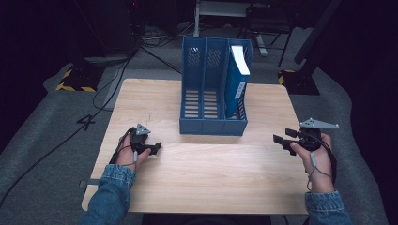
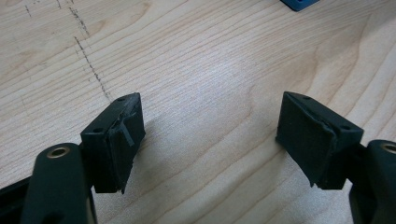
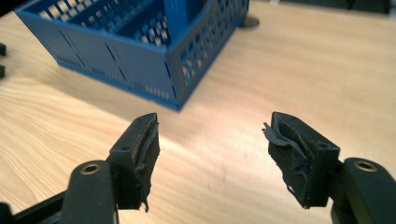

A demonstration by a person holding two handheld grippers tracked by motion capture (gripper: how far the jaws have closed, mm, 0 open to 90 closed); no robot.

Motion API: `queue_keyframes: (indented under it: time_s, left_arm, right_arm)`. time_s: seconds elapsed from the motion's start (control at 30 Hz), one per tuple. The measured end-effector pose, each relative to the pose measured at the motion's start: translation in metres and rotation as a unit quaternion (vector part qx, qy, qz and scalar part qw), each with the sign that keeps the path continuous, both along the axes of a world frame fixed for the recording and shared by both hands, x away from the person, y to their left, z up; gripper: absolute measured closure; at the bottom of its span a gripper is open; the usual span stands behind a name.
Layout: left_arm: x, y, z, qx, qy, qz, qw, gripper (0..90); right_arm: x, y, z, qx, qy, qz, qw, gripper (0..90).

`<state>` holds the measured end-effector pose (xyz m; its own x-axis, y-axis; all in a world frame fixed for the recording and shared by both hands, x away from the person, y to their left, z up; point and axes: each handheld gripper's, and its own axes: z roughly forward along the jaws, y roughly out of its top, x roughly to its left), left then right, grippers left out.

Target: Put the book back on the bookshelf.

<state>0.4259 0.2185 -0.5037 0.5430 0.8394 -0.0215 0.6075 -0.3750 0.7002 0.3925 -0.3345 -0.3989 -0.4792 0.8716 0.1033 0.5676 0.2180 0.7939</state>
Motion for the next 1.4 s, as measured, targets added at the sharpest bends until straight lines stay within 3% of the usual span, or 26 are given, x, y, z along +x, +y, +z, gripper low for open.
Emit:
queue_keyframes:
  time_s: [0.13,0.33,0.5,0.77,0.87,0.93,1.0,1.07,1.4]
  left_arm:
    - [0.000,-0.001,0.000,-0.001,-0.001,0.000,1.0000,23.8]
    - [0.000,-0.001,0.000,-0.001,-0.003,-0.001,1.0000,23.7]
    - [0.000,-0.001,0.000,-0.003,-0.003,-0.001,1.0000,23.6]
    - [0.001,-0.002,0.000,0.000,0.000,-0.002,1.0000,23.5]
    - [0.001,-0.002,0.000,0.000,0.000,-0.003,1.0000,23.6]
    - [0.001,-0.002,0.000,-0.001,0.000,-0.003,1.0000,23.5]
    - [0.001,-0.002,0.000,-0.001,0.000,-0.003,1.0000,23.6]
    - [0.001,-0.002,0.000,0.000,0.000,-0.004,1.0000,23.5]
    - [0.000,-0.003,0.000,-0.003,-0.001,0.000,1.0000,23.6]
  right_arm:
    - [-0.001,-0.001,-0.015,0.006,0.023,0.006,0.9997,34.5]
    - [0.001,-0.009,-0.048,-0.019,0.060,-0.015,0.9979,34.5]
    - [0.004,-0.011,-0.069,-0.049,0.075,-0.021,0.9958,34.5]
    - [0.008,-0.010,-0.090,-0.057,0.090,-0.020,0.9941,34.5]
    - [0.008,-0.010,-0.092,-0.066,0.071,-0.020,0.9951,33.9]
    - [0.009,-0.009,-0.095,-0.075,0.058,-0.018,0.9953,26.3]
    - [0.009,-0.005,-0.104,-0.077,0.026,-0.023,0.9964,15.3]
    - [0.009,-0.003,-0.106,-0.074,0.015,-0.025,0.9969,14.2]
    - [0.010,-0.003,-0.106,-0.074,0.017,-0.026,0.9968,13.6]
